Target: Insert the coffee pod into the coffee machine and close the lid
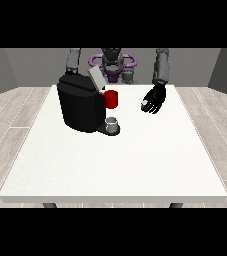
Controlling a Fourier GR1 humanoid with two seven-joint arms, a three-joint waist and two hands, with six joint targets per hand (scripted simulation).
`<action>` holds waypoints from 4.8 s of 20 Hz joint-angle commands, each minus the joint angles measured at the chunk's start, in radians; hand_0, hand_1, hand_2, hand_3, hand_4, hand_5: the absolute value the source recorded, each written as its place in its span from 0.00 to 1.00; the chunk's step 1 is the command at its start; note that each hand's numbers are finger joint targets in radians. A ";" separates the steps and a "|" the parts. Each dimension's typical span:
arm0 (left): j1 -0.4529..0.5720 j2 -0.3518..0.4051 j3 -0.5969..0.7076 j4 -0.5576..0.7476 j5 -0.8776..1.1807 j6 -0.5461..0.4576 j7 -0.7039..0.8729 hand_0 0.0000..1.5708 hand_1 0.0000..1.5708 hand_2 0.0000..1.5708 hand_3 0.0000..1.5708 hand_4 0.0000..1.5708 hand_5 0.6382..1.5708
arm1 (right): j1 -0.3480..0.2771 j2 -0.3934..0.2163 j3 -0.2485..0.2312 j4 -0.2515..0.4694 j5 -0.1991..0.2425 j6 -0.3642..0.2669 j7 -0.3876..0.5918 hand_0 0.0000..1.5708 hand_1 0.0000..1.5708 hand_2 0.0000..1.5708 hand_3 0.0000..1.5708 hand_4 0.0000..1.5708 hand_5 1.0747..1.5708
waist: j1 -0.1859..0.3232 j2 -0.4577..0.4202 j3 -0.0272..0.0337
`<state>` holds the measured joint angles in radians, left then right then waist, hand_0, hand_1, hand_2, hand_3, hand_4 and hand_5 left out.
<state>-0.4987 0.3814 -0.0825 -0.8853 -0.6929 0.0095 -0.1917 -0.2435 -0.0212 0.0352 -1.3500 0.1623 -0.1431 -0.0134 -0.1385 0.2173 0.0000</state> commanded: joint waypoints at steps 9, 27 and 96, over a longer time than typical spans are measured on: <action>-0.063 -0.006 -0.078 0.174 -0.188 -0.032 0.032 0.50 0.50 0.61 0.54 0.25 1.00 | -0.027 -0.002 0.000 0.024 -0.024 0.023 0.051 0.00 0.00 0.00 0.00 0.00 1.00 | -0.023 -0.032 -0.0003; -0.194 -0.089 0.028 0.123 -0.077 -0.270 -0.009 0.90 0.90 0.89 0.84 0.33 1.00 | 0.024 -0.044 -0.048 0.204 0.028 -0.023 -0.014 0.00 0.00 0.00 0.00 0.00 1.00 | 0.029 -0.174 0.0001; -0.787 0.086 0.221 0.237 -0.074 -0.409 0.053 0.76 0.76 0.78 0.74 0.23 1.00 | -0.242 -0.056 -0.103 0.068 -0.001 -0.050 0.029 0.00 0.00 0.00 0.00 0.00 1.00 | -0.162 0.108 0.0002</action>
<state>-1.2689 0.4541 0.1394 -0.6463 -0.7632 -0.4036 -0.1078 -0.4601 -0.0821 -0.0625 -1.2762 0.1594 -0.1778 -0.0005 -0.3085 0.3203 0.0002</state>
